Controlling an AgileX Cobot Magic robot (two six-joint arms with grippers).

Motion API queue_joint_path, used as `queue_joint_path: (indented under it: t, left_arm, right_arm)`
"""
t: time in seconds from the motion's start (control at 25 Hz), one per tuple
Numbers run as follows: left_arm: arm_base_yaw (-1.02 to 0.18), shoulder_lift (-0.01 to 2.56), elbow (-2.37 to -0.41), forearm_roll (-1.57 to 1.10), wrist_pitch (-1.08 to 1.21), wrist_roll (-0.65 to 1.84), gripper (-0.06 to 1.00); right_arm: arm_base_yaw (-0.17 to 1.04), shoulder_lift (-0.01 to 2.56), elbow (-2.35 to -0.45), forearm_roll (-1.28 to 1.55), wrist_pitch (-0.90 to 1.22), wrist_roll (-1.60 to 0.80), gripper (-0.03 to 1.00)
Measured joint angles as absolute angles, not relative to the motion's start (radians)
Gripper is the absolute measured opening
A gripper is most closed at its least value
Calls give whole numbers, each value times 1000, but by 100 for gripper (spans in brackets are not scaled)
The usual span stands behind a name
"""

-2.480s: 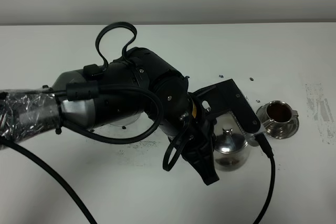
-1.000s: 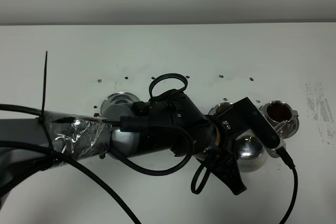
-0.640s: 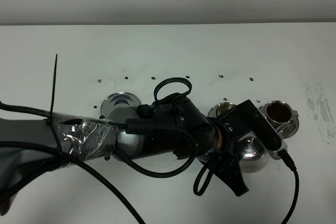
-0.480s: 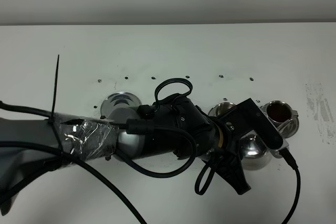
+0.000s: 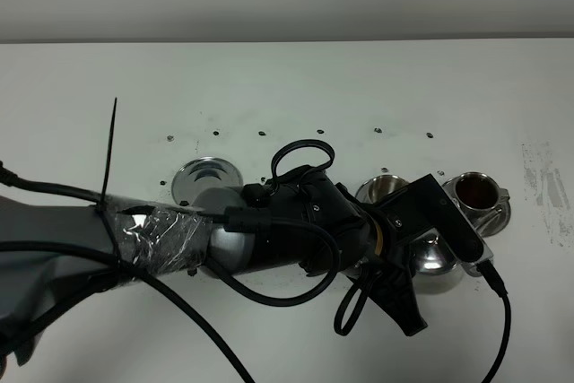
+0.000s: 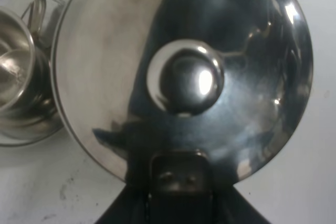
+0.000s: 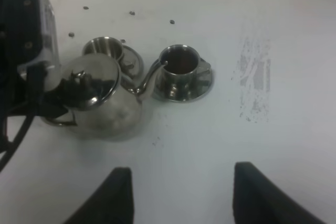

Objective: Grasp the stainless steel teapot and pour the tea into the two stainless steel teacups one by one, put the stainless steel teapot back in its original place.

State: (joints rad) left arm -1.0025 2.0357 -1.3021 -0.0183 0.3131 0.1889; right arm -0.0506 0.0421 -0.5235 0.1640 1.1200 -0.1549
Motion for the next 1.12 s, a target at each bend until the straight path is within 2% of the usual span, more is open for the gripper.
queue_joint_path:
  t: [1.12]
  left_arm:
    - [-1003, 2037, -1302, -20, 345, 191, 20]
  right_arm:
    - [-51, 42, -524, 164, 1120, -155, 42]
